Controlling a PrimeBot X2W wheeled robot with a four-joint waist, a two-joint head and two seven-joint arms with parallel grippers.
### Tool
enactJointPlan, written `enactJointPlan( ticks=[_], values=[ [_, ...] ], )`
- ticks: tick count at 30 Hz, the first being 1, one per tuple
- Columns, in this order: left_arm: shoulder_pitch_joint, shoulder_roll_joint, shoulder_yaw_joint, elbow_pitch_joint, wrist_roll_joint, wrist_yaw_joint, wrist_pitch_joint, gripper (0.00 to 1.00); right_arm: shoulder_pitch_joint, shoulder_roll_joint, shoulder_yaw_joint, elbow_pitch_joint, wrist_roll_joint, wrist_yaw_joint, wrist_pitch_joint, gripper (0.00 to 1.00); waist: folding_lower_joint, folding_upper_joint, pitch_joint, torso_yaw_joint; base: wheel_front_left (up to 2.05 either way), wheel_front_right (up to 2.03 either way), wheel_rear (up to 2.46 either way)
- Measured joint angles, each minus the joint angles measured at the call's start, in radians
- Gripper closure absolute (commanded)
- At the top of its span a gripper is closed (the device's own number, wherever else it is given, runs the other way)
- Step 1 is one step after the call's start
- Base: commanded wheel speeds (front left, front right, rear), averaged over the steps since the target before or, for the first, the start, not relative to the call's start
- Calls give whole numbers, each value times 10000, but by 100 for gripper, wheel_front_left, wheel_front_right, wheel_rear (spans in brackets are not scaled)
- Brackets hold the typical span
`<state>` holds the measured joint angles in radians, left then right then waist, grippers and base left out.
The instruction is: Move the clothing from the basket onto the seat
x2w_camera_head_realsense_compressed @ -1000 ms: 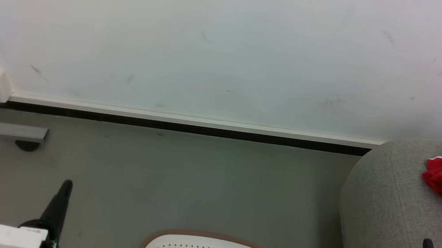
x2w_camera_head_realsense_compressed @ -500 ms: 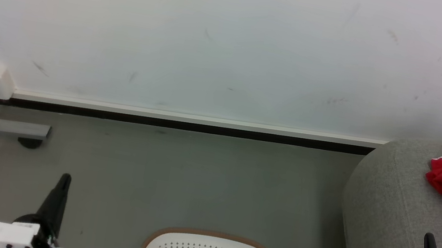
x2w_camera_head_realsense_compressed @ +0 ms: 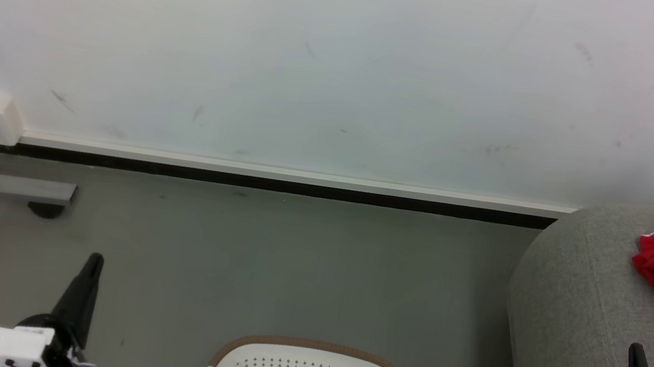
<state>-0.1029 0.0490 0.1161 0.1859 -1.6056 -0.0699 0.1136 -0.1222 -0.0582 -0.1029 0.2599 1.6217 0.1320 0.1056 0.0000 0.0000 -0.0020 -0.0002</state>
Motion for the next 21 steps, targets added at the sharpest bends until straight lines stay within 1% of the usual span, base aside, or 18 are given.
enactJointPlan(
  ticks=[21],
  values=[
    [-1,0,2,0,0,0,0,100,0,-40,40,-2,38,0,-13,100,0,0,0,0,0,0,0]
  ],
)
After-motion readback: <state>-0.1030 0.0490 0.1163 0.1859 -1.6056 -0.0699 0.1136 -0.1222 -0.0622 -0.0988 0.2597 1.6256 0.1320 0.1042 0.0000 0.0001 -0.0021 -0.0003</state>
